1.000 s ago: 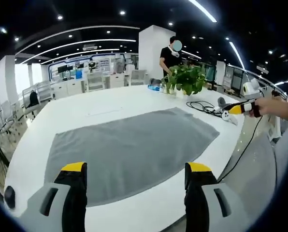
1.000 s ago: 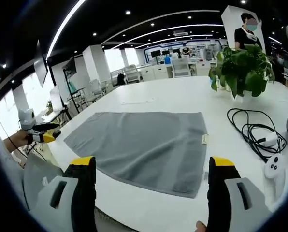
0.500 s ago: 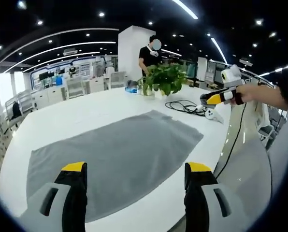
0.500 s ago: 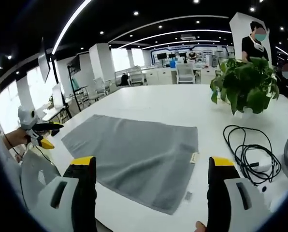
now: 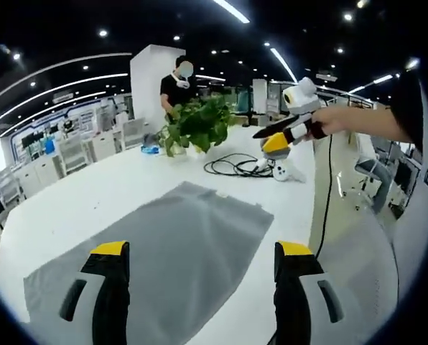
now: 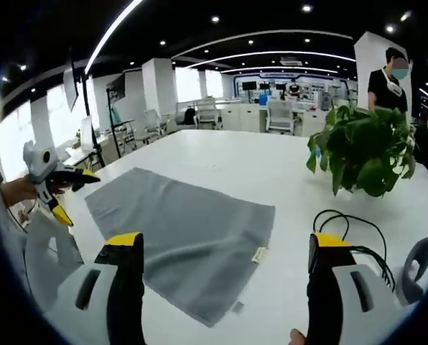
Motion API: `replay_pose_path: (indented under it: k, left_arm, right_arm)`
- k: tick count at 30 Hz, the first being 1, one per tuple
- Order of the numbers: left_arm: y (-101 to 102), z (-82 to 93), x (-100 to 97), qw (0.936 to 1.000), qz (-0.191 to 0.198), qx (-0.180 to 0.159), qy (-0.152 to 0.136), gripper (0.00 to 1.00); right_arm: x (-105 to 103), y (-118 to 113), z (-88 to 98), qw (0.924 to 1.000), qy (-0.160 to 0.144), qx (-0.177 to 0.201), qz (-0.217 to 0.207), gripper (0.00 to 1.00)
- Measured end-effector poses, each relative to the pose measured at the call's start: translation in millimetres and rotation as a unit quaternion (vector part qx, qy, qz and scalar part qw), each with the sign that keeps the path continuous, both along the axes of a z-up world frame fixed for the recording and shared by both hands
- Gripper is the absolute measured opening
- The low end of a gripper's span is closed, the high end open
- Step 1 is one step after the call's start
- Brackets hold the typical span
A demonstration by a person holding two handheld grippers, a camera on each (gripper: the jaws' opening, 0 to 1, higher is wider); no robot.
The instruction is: Fold the towel on the table until its edges align and the towel forms a compact rectangular stack.
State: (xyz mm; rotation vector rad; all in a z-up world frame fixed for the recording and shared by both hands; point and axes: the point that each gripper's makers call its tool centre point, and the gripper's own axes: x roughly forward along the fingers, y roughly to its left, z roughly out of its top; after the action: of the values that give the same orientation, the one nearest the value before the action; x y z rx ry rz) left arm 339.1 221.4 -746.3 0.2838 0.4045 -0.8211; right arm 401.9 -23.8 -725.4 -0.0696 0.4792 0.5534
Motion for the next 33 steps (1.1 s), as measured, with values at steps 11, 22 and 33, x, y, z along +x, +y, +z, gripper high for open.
replay_pose_path:
  k: [11, 22, 33]
  left_arm:
    - [-50.4, 19.6, 17.9, 0.998, -0.062, -0.014, -0.005, 0.84]
    - [-92.4, 0.8, 18.0, 0.9946, -0.091, -0.034, 0.036, 0.81]
    - [-124.4, -44.5, 10.4, 0.9925, -0.109, 0.006, 0.055, 0.75]
  right_arm:
    - [29.2, -12.7, 10.3, 0.9998, -0.01, -0.008, 0.013, 0.96]
    - [53.3, -14.6, -1.2, 0.9999, 0.002, 0.013, 0.0, 0.86]
    - [71.3, -12.2, -28.3, 0.9998, 0.018, 0.01, 0.002, 0.81]
